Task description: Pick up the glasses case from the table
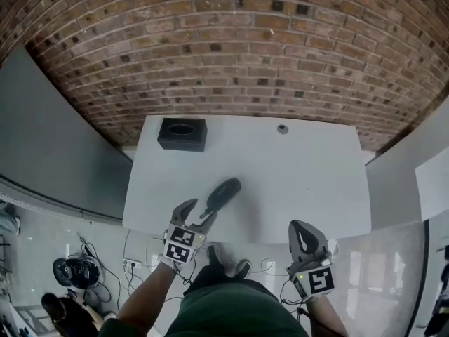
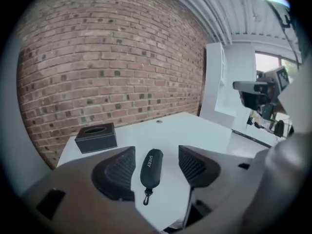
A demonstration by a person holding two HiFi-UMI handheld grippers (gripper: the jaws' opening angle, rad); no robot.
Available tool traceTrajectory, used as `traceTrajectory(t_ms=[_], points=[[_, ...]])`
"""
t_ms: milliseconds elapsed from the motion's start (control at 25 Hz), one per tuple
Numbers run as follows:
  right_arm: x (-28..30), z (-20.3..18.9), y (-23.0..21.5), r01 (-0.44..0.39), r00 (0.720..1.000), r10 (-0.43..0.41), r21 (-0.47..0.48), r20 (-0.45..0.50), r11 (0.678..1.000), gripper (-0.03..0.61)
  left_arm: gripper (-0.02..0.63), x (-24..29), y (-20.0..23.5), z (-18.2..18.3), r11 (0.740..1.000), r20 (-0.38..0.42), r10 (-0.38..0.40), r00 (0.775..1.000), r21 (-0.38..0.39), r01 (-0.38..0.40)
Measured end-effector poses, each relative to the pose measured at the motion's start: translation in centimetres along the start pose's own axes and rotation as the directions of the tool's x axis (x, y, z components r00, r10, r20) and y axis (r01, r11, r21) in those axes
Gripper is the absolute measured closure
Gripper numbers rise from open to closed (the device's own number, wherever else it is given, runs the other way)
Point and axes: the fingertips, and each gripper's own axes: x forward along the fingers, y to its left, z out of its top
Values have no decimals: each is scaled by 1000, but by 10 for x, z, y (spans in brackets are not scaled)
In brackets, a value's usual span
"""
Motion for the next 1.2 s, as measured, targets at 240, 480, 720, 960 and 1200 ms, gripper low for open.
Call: traceTrajectory(t_ms=[240,480,720,960,1200], points=[[28,-3,-1,56,997,-55,10,-60,998,578,353,58,26,-39,991,-202,-109,973,57,122],[60,-6,15,94,989,-93,4,-116,996,578,334,101,41,-73,968,-340,-247,907,-47,246],[84,-12,34,113,982,-112,-3,-154,994,578,305,135,38,-94,914,-421,-406,811,-200,353],[91,-15,38,117,981,-113,16,-156,993,578,298,156,30,-113,887,-488,-461,741,-278,369],[96,-13,24,74,987,-69,25,-145,997,578,333,157,23,-123,881,-506,-470,723,-324,346]])
